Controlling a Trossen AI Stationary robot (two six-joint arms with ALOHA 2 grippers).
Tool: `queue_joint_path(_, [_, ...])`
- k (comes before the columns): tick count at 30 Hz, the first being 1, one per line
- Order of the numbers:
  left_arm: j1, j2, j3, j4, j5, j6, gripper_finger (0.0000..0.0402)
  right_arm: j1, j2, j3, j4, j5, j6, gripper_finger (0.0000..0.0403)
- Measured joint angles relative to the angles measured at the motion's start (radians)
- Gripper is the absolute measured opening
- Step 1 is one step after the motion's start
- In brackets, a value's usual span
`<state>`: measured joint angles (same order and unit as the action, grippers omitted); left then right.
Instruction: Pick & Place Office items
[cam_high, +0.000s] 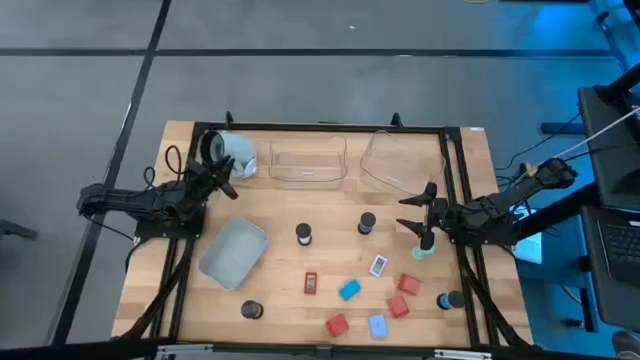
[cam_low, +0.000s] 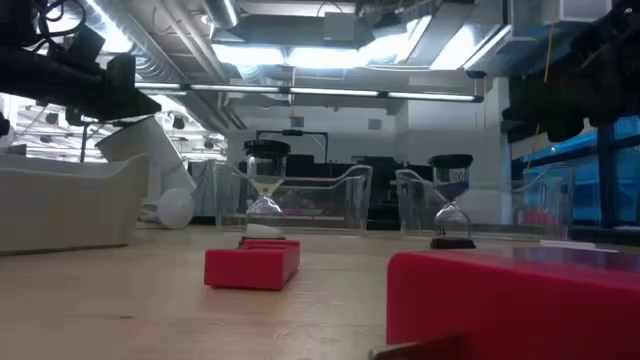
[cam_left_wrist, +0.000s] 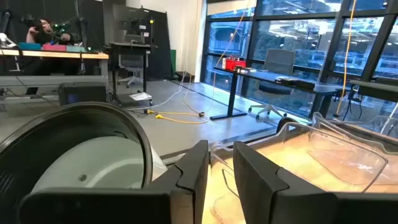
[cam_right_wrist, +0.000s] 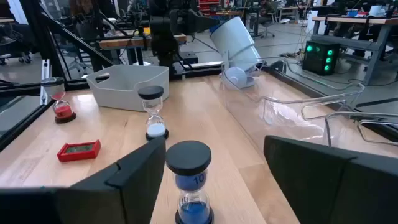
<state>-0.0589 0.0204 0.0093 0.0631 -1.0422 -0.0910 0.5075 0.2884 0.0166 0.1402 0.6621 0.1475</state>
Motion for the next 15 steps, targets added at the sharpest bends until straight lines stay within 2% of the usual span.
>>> queue_joint_path(15, [0.0, 0.0, 0.0, 0.0, 0.0, 0.0, 0.0072, 0.0, 0.0, 0.0, 0.0, 0.0, 0.0, 0.0277])
